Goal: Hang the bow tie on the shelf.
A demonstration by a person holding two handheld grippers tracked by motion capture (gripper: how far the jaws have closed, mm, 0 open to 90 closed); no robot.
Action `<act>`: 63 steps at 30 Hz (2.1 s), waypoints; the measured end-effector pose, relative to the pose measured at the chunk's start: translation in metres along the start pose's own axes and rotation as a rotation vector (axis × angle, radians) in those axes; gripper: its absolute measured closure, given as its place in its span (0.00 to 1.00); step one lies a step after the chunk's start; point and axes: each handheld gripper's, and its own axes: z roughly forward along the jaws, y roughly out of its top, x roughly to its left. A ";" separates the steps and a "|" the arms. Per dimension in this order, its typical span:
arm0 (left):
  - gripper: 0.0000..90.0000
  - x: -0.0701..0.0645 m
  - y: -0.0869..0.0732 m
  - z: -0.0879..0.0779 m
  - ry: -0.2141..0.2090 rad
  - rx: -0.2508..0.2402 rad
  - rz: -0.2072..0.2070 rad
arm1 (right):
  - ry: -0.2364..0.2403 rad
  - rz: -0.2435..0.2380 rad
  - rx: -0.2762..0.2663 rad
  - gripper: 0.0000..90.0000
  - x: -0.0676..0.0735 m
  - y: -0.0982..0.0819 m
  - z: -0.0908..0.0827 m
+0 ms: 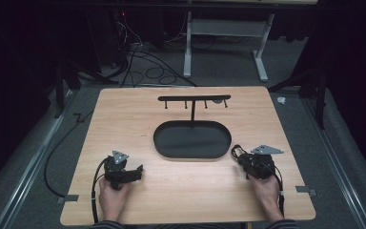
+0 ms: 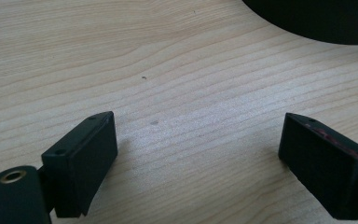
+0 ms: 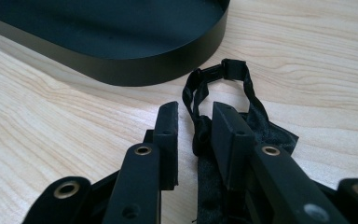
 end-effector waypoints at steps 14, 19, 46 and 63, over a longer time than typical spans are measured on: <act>0.13 0.000 0.000 0.000 0.000 0.000 0.000 | -0.004 -0.014 0.037 0.92 0.000 -0.002 0.008; 0.13 0.000 0.000 0.000 0.000 0.000 0.000 | 0.001 -0.034 0.035 0.96 0.001 -0.002 0.007; 0.13 0.000 0.000 0.000 0.000 0.000 0.000 | 0.042 -0.111 -0.089 0.97 0.011 0.023 -0.036; 0.13 0.000 0.000 0.000 0.000 0.000 0.000 | 0.081 -0.123 -0.149 0.98 0.012 0.043 -0.055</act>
